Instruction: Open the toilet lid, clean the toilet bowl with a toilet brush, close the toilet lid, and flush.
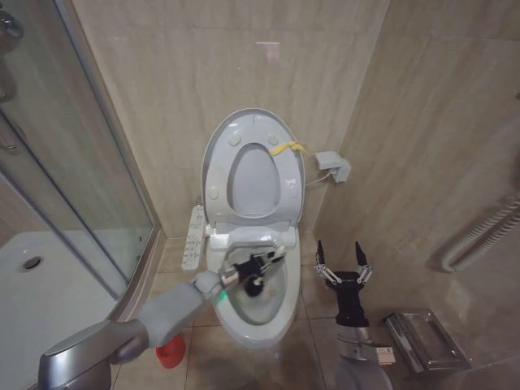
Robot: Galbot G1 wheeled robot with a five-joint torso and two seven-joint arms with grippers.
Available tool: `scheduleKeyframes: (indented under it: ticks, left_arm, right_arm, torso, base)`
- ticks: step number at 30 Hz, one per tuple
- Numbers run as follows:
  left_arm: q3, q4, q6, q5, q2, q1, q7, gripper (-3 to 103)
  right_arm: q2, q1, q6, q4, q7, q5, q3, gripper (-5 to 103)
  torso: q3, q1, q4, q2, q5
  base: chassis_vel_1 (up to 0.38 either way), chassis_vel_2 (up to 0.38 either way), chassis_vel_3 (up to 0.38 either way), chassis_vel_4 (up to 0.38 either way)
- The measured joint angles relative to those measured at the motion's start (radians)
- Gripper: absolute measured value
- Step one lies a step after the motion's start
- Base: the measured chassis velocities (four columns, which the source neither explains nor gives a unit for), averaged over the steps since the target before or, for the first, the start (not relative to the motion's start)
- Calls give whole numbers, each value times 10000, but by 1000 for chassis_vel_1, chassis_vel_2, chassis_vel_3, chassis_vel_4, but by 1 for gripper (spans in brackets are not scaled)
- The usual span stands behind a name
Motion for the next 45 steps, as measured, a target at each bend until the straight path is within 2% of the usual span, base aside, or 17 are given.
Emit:
scheduleKeyframes:
  ticks: [4, 6, 10, 13, 15, 17, 18, 22, 24, 27, 30, 32, 36, 37, 41, 42, 45]
  left_arm:
    - [493, 523, -117, 286, 158, 40, 35, 18]
    - [597, 1135, -277, 493, 279, 164, 125, 18]
    - [421, 629, -135, 365, 147, 111, 27, 18]
    - [225, 72, -83, 368, -49, -104, -40, 18]
    - [230, 195, -84, 454, -34, -122, -47, 18]
    - [413, 1058, -108, 808, 109, -18, -9, 18]
    - [466, 1372, -163, 871, 185, 55, 41, 18]
    - [395, 1114, -127, 746, 199, 61, -9, 18]
    - [334, 774, -77, 533, 121, 7, -90, 18]
    - [309, 52, 14, 6, -73, -198, -311, 18]
    - [587, 524, 1, 224, -13, -170, -267, 18]
    - [753, 1093, -70, 513, 66, 19, -230, 18]
    - [555, 715, -26, 379, -48, 38, -265, 18]
    - [363, 304, 1, 254, -215, -6, -313, 18]
    - [251, 392, -79, 385, -338, -8, -309, 18]
    - [294, 1067, -204, 627, -273, 194, -216, 18]
    - [284, 1411, -294, 625, -152, 362, -166, 18]
  right_arm:
    - [23, -20, 1, 0, 1, 4, 6, 100]
    - [30, -29, 3, 2, 0, 4, -23, 100]
    - [22, -21, 20, -26, -2, 4, -12, 100]
    - [65, 11, 20, -26, -2, 2, 2, 100]
    - [71, 9, 20, -27, -2, 3, -2, 100]
    - [72, 1, 20, -27, -3, 3, -24, 100]
    - [58, -15, 22, -27, -3, 5, -29, 100]
    - [8, -11, 26, -26, -5, 7, -23, 100]
    - [9, 6, 25, -25, -6, 6, -13, 100]
    - [62, 11, 21, 0, -6, 8, 1, 100]
    - [73, -29, 21, 9, -12, 4, -30, 100]
    - [78, -94, 27, 50, -21, 0, -55, 100]
    - [65, -105, 36, 62, -25, -1, -35, 100]
    - [70, -94, 36, 61, -26, 0, 2, 100]
    - [102, -82, 36, 62, -25, 7, 40, 100]
    - [105, -69, 36, 61, -25, 16, 38, 100]
    - [94, -39, 29, 56, -25, 27, 27, 100]
  torso:
    - [3, 0, -4, 0, 6]
    - [1, 0, 24, 0, 8]
    - [5, 1, 26, -3, 9]
    - [-2, -2, -7, 2, 1]
    - [-2, -2, -6, 2, 7]
    - [3, 0, 4, -1, 6]
    - [3, 0, 24, -2, 7]
    - [3, 0, 30, -1, 10]
    - [4, 2, 25, -3, 10]
    - [-1, -1, -5, 1, 5]
    - [2, 0, 0, -1, 7]
    - [3, 0, 27, -1, 9]
    - [3, 0, 26, -1, 10]
    - [3, 1, 11, -1, 7]
    - [-2, -2, -5, 2, 7]
    - [3, 1, 7, -1, 7]
    - [1, 0, 24, 0, 5]
  base:
    - [-50, -54, -37, -42]
    - [-24, -32, 11, 8]
    - [17, 34, 51, 6]
    - [0, 0, 0, 0]
    - [0, 0, 0, 0]
    - [-30, -54, -27, -19]
    - [0, 0, 0, 0]
    - [0, 0, 0, 0]
    - [68, 21, 0, 0]
    - [23, 9, 0, 0]
    - [0, 0, 0, 0]
    - [0, 0, 0, 0]
    - [23, 6, 15, 29]
    - [0, 0, 0, 0]
    - [0, 0, 0, 0]
    - [0, 0, 0, 0]
    - [0, 0, 0, 0]
